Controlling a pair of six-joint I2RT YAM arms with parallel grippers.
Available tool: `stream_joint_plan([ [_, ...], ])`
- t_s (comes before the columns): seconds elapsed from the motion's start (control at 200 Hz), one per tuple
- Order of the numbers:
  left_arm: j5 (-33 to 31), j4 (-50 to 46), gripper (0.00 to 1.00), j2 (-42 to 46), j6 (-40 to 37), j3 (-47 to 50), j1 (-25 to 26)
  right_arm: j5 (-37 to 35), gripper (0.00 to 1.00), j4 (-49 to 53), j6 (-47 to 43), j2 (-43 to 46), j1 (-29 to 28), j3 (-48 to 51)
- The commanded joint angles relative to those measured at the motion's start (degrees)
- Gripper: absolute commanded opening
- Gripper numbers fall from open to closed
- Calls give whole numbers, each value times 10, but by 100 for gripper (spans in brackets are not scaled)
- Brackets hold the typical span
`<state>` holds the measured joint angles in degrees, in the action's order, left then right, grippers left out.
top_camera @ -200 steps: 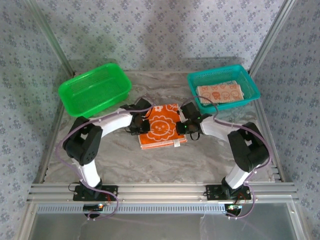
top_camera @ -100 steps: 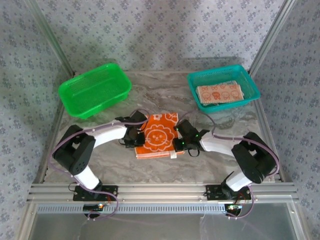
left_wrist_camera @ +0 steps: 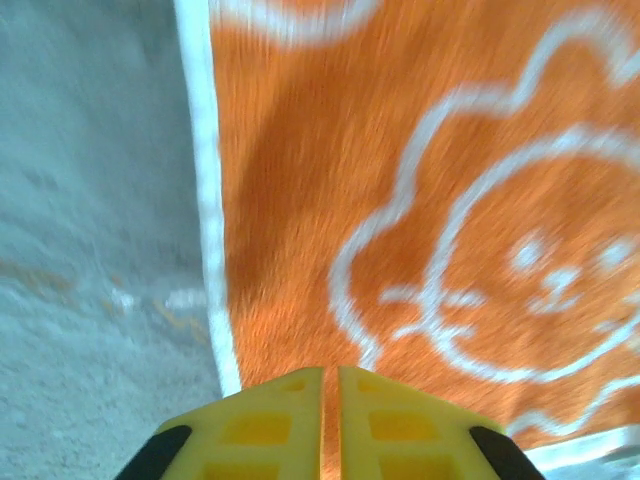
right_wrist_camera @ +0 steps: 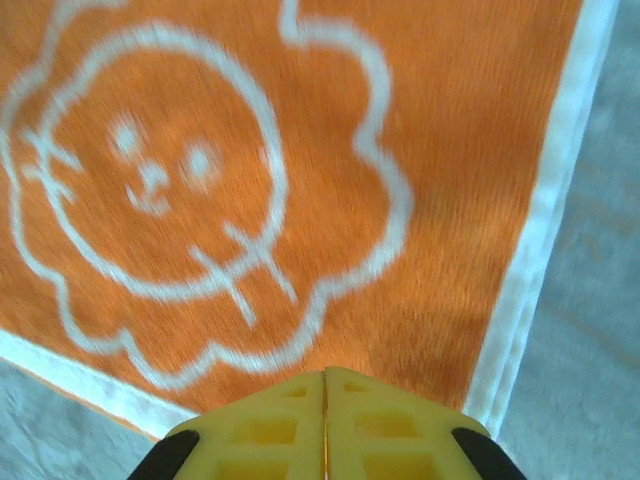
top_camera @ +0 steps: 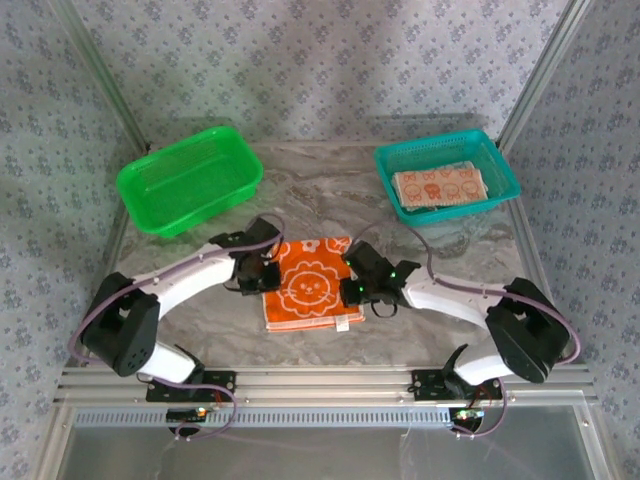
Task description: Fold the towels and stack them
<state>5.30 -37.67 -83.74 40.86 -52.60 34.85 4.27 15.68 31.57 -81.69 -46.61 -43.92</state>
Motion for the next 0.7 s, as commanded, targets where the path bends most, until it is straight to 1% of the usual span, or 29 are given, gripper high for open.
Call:
stream_joint_plan([
  [0.0, -2, 4, 7, -24, -34, -53, -37, -5, 4, 15, -29, -40, 35, -65],
  [0.04, -3, 12, 3, -38, -39, -66, -51, -3, 0, 11, -36, -57, 46, -84],
  [0.09, -3, 23, 0, -57, -47, -84, -65, -4, 0, 4, -47, -79, 60, -106],
  [0.285, -9, 30, 0, -140, -76, -142, -98, 12, 0, -2, -79, -174, 99, -195],
  [0.495, 0, 40, 0, -180, -80, -169, -109, 32, 0, 2, -97, -244, 117, -272],
  [0.695, -13, 44, 0, -200, -83, -172, -112, 47, 0, 4, -95, -289, 130, -297],
])
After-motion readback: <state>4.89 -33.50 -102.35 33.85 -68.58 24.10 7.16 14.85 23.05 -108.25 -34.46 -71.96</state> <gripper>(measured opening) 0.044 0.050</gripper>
